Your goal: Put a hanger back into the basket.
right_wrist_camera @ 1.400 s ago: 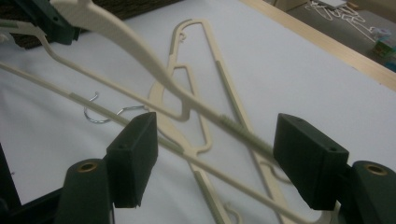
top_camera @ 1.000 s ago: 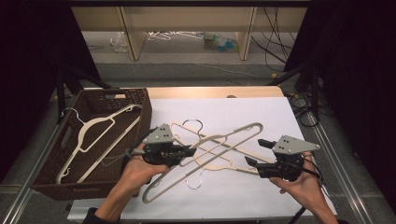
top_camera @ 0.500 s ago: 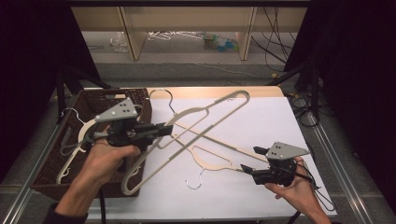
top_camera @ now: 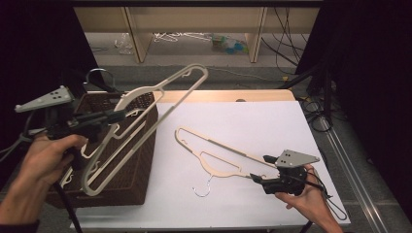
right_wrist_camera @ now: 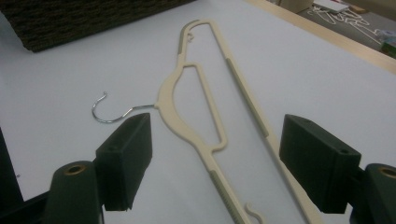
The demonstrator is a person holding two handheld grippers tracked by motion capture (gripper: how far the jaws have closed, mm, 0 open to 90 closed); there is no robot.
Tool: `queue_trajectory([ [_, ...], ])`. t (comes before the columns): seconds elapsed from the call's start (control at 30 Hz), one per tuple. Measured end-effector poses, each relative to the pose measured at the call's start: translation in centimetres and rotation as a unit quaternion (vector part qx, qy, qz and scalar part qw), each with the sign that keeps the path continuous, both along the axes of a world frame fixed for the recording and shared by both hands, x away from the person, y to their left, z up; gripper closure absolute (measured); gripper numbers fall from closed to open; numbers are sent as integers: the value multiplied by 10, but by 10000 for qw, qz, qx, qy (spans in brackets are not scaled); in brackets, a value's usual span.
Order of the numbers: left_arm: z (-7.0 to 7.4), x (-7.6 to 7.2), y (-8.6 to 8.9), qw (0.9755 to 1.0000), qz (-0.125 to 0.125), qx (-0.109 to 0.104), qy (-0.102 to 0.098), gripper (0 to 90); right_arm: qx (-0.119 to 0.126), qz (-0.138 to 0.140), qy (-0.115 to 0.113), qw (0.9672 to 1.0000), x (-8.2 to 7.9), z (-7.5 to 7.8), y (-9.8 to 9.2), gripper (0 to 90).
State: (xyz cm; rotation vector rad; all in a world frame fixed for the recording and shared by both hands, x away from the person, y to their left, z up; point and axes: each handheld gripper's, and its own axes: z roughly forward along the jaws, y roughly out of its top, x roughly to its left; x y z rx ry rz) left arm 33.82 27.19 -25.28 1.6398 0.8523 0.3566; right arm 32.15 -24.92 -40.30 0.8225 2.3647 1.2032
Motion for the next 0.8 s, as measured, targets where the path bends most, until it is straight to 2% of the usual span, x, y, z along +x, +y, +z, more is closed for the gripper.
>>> queue_trajectory([
  [0.1,-4,5,20,9996,174,137,-150,858,10,0,-6,10000,0,-1,0,267],
  [0.13,-7,7,28,9994,274,148,-127,858,11,3,-9,10000,0,-1,1,267],
  [0.2,-12,14,41,9983,367,347,-297,858,8,7,-17,10000,0,-1,1,267],
  [0.23,-15,17,46,9976,421,450,-305,858,0,10,-13,10000,0,-1,1,267],
  [0.3,-22,21,56,9966,656,475,-173,858,4,13,-14,10000,0,-2,0,267],
  [0.37,-30,25,66,9945,882,556,-92,858,-25,16,-7,10000,0,-2,0,267],
  [0.43,-37,30,75,9932,958,652,-90,858,-39,24,14,10000,-1,-3,0,267],
  [0.57,-53,37,89,9915,1099,699,-11,858,-35,15,42,10000,-1,-4,0,267],
  [0.63,-59,40,94,9911,1100,748,-28,858,-43,22,35,10000,0,-5,0,267],
  [0.7,-65,43,97,9907,1138,750,44,858,-47,31,22,10000,0,-5,1,267],
  [0.8,-73,46,101,9887,1196,896,118,858,-77,70,36,9999,0,-5,1,267],
])
